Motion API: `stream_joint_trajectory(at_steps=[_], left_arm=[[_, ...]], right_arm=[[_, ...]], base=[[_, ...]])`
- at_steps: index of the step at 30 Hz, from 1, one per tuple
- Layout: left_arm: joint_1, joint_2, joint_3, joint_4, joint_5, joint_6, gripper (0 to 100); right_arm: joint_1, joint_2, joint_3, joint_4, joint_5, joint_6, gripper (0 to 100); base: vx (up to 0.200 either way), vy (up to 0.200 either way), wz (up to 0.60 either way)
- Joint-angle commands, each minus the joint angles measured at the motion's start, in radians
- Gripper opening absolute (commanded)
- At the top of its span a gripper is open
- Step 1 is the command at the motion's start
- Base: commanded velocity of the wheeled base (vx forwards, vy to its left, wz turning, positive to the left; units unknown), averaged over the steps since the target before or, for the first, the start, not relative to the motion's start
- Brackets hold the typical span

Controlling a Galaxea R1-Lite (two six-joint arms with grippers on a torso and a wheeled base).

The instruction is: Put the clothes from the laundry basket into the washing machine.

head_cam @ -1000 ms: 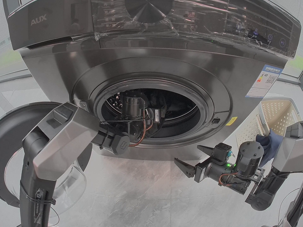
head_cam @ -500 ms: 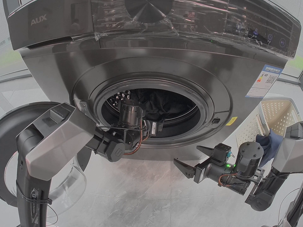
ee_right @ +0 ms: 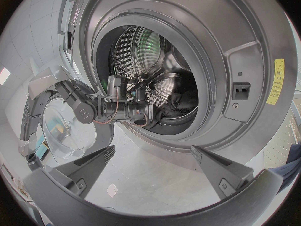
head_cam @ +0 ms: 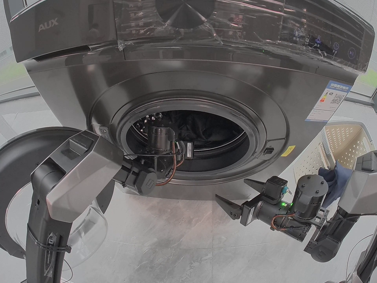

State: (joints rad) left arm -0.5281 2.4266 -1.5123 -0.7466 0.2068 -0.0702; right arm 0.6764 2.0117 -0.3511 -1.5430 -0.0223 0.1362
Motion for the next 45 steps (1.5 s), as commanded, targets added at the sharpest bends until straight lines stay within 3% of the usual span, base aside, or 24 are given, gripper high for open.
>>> stream_joint_trajectory(at_steps=[1, 16, 17, 25, 26, 29, 45], left_arm=[[0.002, 0.069, -0.167, -0.050, 0.008, -0.045, 0], [0.013, 0.218, -0.440, -0.143, 0.026, -0.054, 0], [0.013, 0.256, -0.488, -0.145, 0.051, -0.053, 0], [0.011, 0.261, -0.488, -0.149, 0.052, -0.048, 0], [0.011, 0.259, -0.488, -0.149, 0.052, -0.048, 100], [0.005, 0.250, -0.488, -0.139, 0.052, -0.054, 100], [-0.052, 0.017, -0.095, -0.131, 0.052, -0.043, 100]], right_arm=[[0.000, -0.002, -0.003, 0.000, 0.001, 0.000, 100], [0.002, -0.001, -0.005, 0.000, -0.001, 0.002, 100], [0.002, -0.001, -0.005, 0.000, -0.001, 0.000, 100], [0.002, -0.002, -0.003, 0.000, -0.001, 0.000, 100], [0.002, -0.002, -0.003, 0.000, -0.001, 0.000, 100], [0.002, -0.002, -0.005, 0.000, 0.001, 0.000, 100], [0.002, -0.004, -0.003, 0.000, -0.001, 0.000, 100]], base=[[0.000, 0.000, 0.00], [0.000, 0.000, 0.00], [0.000, 0.000, 0.00], [0.000, 0.000, 0.00], [0.000, 0.000, 0.00], [0.000, 0.000, 0.00], [0.000, 0.000, 0.00]])
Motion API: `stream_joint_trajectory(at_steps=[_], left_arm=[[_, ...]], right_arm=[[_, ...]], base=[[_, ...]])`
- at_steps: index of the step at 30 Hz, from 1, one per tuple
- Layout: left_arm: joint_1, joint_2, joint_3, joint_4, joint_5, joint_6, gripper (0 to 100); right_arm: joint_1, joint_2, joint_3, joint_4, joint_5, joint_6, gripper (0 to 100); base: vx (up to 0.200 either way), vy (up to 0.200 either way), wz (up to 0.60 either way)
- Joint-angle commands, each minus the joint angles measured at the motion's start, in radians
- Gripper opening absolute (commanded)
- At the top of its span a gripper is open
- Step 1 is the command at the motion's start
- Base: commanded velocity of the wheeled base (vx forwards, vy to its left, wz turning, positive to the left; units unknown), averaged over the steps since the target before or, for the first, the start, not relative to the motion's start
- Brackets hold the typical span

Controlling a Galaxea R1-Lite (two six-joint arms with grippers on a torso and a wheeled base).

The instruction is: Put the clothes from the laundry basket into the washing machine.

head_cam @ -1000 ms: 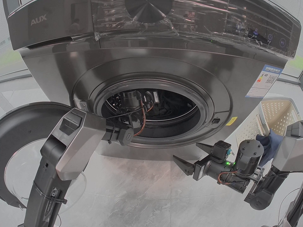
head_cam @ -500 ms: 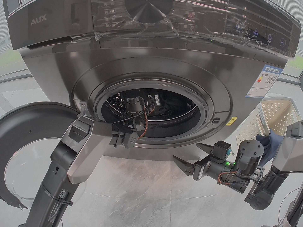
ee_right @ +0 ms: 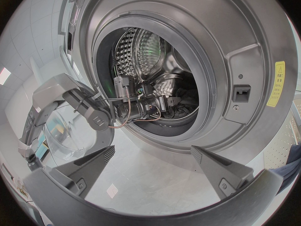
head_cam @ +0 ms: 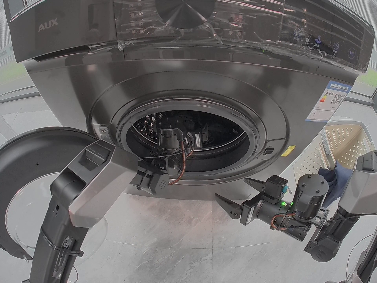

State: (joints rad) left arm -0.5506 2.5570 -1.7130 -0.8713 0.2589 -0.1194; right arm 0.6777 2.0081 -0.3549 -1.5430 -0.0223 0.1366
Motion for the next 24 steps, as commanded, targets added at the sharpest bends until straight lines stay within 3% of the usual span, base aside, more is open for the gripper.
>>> stream_joint_trajectory(at_steps=[1, 5, 7, 8, 14, 18, 24], left_arm=[[-0.045, -0.152, 0.167, -0.011, 0.000, 0.006, 100], [-0.089, -0.251, 0.380, -0.069, -0.027, 0.010, 100], [-0.089, -0.251, 0.380, -0.069, -0.027, 0.010, 100], [-0.123, -0.313, 0.520, -0.140, -0.073, 0.009, 100], [-0.178, -0.443, 0.809, -0.250, -0.138, -0.003, 100], [-0.227, -0.532, 1.012, -0.382, -0.138, 0.000, 100], [-0.269, -0.678, 1.248, -0.477, -0.139, 0.004, 100]], right_arm=[[0.000, 0.000, 0.001, 0.000, 0.001, 0.001, 100], [0.000, -0.002, 0.016, 0.000, -0.001, 0.000, 100], [0.000, -0.002, 0.016, 0.000, -0.001, 0.000, 100], [-0.003, -0.006, 0.030, 0.000, 0.001, 0.000, 100], [-0.009, -0.088, 0.128, 0.001, 0.004, -0.002, 100], [-0.010, -0.170, 0.177, 0.001, -0.001, -0.003, 100], [-0.049, -0.259, 0.255, 0.001, -0.013, -0.006, 100]], base=[[0.000, 0.000, 0.00], [0.000, 0.000, 0.00], [0.000, 0.000, 0.00], [0.000, 0.000, 0.00], [0.000, 0.000, 0.00], [0.000, 0.000, 0.00], [0.000, 0.000, 0.00]])
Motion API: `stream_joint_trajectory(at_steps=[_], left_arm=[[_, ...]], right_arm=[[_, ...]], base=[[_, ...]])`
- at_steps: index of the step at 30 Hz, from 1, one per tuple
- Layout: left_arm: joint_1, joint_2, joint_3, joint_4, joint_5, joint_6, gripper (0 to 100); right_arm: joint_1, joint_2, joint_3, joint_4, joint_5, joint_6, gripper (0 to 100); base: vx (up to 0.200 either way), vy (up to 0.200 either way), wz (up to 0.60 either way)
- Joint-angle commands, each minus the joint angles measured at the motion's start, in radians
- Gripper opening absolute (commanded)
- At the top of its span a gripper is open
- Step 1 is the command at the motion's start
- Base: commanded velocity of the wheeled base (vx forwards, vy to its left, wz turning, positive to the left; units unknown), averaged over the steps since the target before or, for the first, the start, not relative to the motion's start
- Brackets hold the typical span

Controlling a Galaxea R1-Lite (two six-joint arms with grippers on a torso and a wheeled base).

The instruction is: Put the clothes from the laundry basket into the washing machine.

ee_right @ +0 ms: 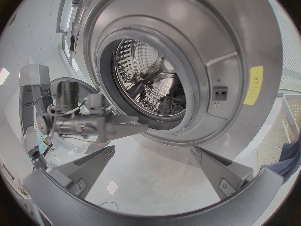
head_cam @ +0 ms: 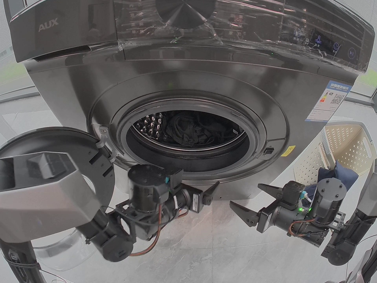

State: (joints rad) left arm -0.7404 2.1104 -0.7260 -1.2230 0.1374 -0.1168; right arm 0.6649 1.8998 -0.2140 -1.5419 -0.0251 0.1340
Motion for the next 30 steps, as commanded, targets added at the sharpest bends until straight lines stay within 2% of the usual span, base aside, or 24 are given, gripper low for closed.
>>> stream_joint_trajectory(at_steps=[1, 3, 8, 11, 14, 17, 18, 19, 21, 23, 26, 30], left_arm=[[-0.085, -0.256, 0.292, -0.141, -0.013, 0.003, 100], [-0.089, -0.303, 0.349, -0.167, -0.007, 0.005, 100], [-0.080, -0.431, 0.493, -0.222, -0.006, 0.008, 100], [-0.077, -0.478, 0.559, -0.253, -0.006, 0.008, 100], [-0.062, -0.569, 0.645, -0.291, 0.013, 0.014, 100], [-0.030, -0.652, 0.695, -0.282, 0.033, 0.037, 100], [-0.030, -0.652, 0.695, -0.282, 0.033, 0.037, 100], [-0.007, -0.690, 0.726, -0.277, 0.033, 0.052, 100], [0.024, -0.753, 0.726, -0.240, 0.039, 0.054, 100], [0.070, -0.842, 0.726, -0.158, 0.030, 0.059, 100], [0.085, -0.966, 0.726, -0.026, 0.024, 0.059, 100], [0.093, -1.146, 0.726, 0.161, 0.037, 0.062, 100]], right_arm=[[-0.045, -0.168, 0.130, 0.000, -0.012, -0.007, 100], [-0.067, -0.202, 0.153, 0.000, -0.016, -0.010, 100], [-0.140, -0.297, 0.214, 0.016, -0.064, -0.017, 100], [-0.180, -0.352, 0.214, 0.040, -0.082, -0.022, 100], [-0.229, -0.473, 0.214, 0.129, -0.091, -0.037, 100], [-0.234, -0.593, 0.214, 0.249, -0.095, -0.057, 100], [-0.234, -0.593, 0.214, 0.249, -0.095, -0.057, 100], [-0.234, -0.659, 0.214, 0.321, -0.105, -0.062, 100], [-0.240, -0.745, 0.214, 0.433, -0.159, -0.057, 100], [-0.274, -0.817, 0.214, 0.528, -0.211, -0.047, 100], [-0.321, -0.943, 0.214, 0.661, -0.217, -0.031, 100], [-0.327, -1.157, 0.214, 0.898, -0.213, -0.040, 100]], base=[[0.000, 0.000, 0.00], [0.000, 0.000, 0.00], [0.000, 0.000, 0.00], [0.000, 0.000, 0.00], [-0.133, 0.000, 0.00], [-0.067, 0.000, 0.00], [0.000, 0.000, 0.00], [0.000, 0.000, 0.00], [0.000, 0.000, 0.00], [-0.200, 0.000, 0.00], [-0.200, 0.000, 0.00], [-0.050, 0.000, 0.00]])
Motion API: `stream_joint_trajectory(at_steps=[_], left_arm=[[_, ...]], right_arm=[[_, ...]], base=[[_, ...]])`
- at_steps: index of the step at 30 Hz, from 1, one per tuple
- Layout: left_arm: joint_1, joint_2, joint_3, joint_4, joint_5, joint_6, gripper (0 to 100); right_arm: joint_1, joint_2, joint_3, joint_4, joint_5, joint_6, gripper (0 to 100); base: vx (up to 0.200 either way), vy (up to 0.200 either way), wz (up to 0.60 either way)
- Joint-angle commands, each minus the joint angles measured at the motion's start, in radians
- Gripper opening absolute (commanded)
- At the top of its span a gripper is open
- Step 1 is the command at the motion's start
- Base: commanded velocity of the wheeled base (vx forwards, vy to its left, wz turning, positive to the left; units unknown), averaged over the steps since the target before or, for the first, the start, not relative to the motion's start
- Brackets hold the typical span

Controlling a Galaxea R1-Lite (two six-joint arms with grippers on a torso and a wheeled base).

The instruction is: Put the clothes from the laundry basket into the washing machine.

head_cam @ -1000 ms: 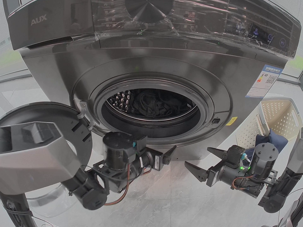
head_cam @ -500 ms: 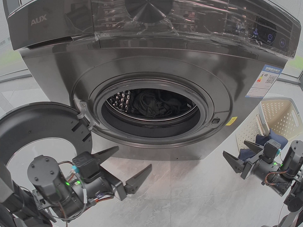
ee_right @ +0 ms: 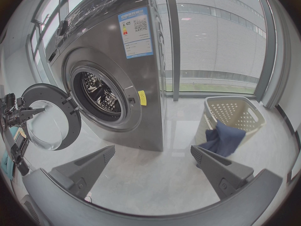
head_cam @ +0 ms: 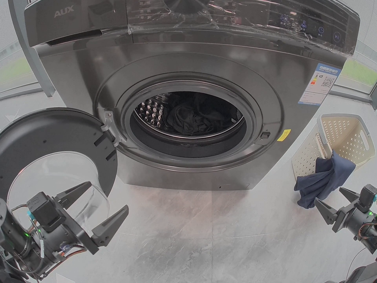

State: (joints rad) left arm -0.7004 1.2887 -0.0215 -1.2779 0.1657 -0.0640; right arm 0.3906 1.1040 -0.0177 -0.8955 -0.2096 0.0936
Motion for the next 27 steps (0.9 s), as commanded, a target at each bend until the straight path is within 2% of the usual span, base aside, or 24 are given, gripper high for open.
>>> stream_joint_trajectory(at_steps=[1, 3, 4, 6, 9, 10, 12, 16, 18, 20, 21, 22, 23, 25, 27], left_arm=[[0.071, -0.365, 0.021, 0.259, 0.008, 0.010, 100], [0.102, -0.405, 0.021, 0.311, 0.005, 0.013, 100], [0.142, -0.456, 0.021, 0.380, -0.005, 0.013, 100], [0.164, -0.525, 0.021, 0.450, -0.006, 0.015, 100], [0.182, -0.597, 0.021, 0.517, -0.005, 0.010, 100], [0.205, -0.631, 0.021, 0.543, -0.005, 0.000, 100], [0.231, -0.677, 0.021, 0.581, -0.006, -0.003, 100], [0.312, -0.876, 0.021, 0.801, -0.009, -0.008, 100], [0.372, -0.990, 0.021, 0.928, -0.032, -0.020, 100], [0.429, -1.085, 0.021, 1.020, -0.095, -0.025, 100], [0.438, -1.097, 0.021, 1.031, -0.106, -0.025, 100], [0.495, -1.160, 0.021, 1.085, -0.167, -0.026, 100], [0.522, -1.187, 0.021, 1.106, -0.189, -0.025, 100], [0.567, -1.198, 0.021, 1.141, -0.193, -0.011, 100], [0.607, -1.197, 0.021, 1.158, -0.189, 0.001, 100]], right_arm=[[-0.053, -0.423, 0.018, 0.308, -0.025, -0.005, 100], [-0.055, -0.478, 0.018, 0.365, -0.019, -0.005, 100], [-0.059, -0.543, 0.016, 0.435, -0.014, -0.006, 100], [-0.073, -0.610, 0.015, 0.498, -0.008, -0.006, 100], [-0.092, -0.682, 0.013, 0.547, 0.004, -0.006, 100], [-0.102, -0.704, 0.013, 0.563, 0.013, -0.006, 100], [-0.119, -0.734, 0.013, 0.576, 0.022, -0.006, 100], [-0.179, -0.879, 0.016, 0.673, 0.061, -0.008, 100], [-0.199, -0.981, 0.018, 0.770, 0.070, -0.008, 100], [-0.208, -1.023, 0.013, 0.850, 0.062, -0.002, 100], [-0.208, -1.020, 0.012, 0.857, 0.061, -0.002, 100], [-0.208, -1.004, 0.015, 0.840, 0.045, -0.003, 100], [-0.210, -1.004, 0.016, 0.831, 0.029, -0.005, 100], [-0.227, -1.001, 0.016, 0.834, -0.042, -0.022, 100], [-0.246, -1.001, 0.016, 0.837, -0.071, -0.041, 100]], base=[[0.000, 0.000, 0.00], [0.000, 0.000, 0.00], [0.000, 0.000, 0.00], [0.000, 0.000, 0.00], [-0.200, 0.000, 0.00], [0.000, 0.000, 0.00], [0.000, 0.000, 0.00], [0.000, 0.000, 0.00], [0.000, 0.000, 0.00], [0.000, 0.000, 0.00], [0.000, 0.000, 0.00], [0.000, 0.000, 0.00], [0.000, 0.000, 0.00], [0.000, 0.000, 0.00], [0.000, 0.000, 0.00]])
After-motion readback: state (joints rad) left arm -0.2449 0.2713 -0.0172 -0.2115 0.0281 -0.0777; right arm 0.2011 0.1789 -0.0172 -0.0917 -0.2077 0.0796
